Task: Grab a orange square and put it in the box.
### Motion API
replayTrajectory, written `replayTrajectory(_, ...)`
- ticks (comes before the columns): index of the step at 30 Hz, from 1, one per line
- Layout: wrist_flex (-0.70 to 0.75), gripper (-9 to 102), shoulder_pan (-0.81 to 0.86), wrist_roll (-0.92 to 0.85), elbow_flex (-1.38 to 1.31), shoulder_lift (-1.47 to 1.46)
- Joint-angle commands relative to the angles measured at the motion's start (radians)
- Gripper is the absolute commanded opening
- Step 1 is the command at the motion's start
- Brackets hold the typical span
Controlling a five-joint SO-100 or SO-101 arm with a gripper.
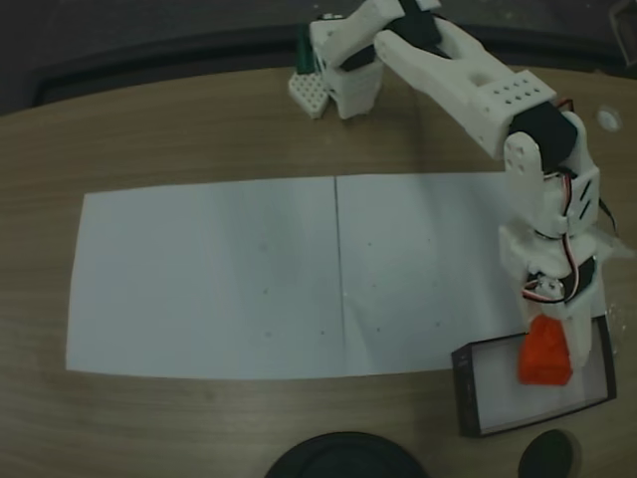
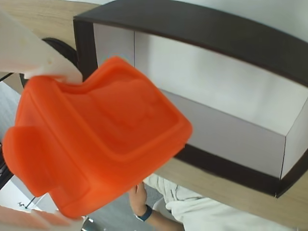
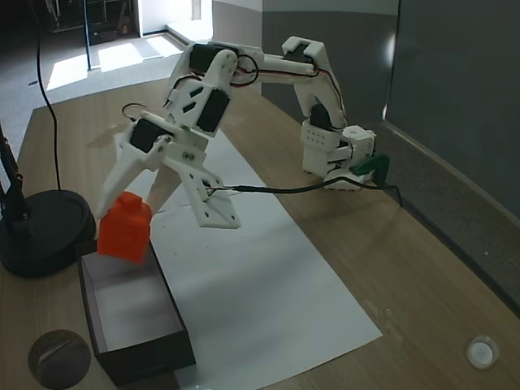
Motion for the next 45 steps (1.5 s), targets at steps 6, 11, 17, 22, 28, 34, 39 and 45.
replayTrajectory(6, -0.051, 10, -0.035, 0.005, -0.066, 0.031)
replayTrajectory(11, -0.040, 21, -0.028, 0.021, -0.066, 0.041)
replayTrajectory(17, -0.038, 29, -0.029, 0.034, -0.066, 0.043)
replayTrajectory(22, -0.037, 28, -0.028, 0.034, -0.066, 0.046)
replayTrajectory(28, -0.028, 32, -0.028, 0.038, -0.064, 0.048)
replayTrajectory(34, 0.017, 39, -0.029, 0.034, -0.066, 0.038)
replayTrajectory(39, 0.017, 39, -0.028, 0.032, -0.066, 0.041)
replayTrajectory(45, 0.048, 16, -0.012, -0.055, -0.067, 0.071)
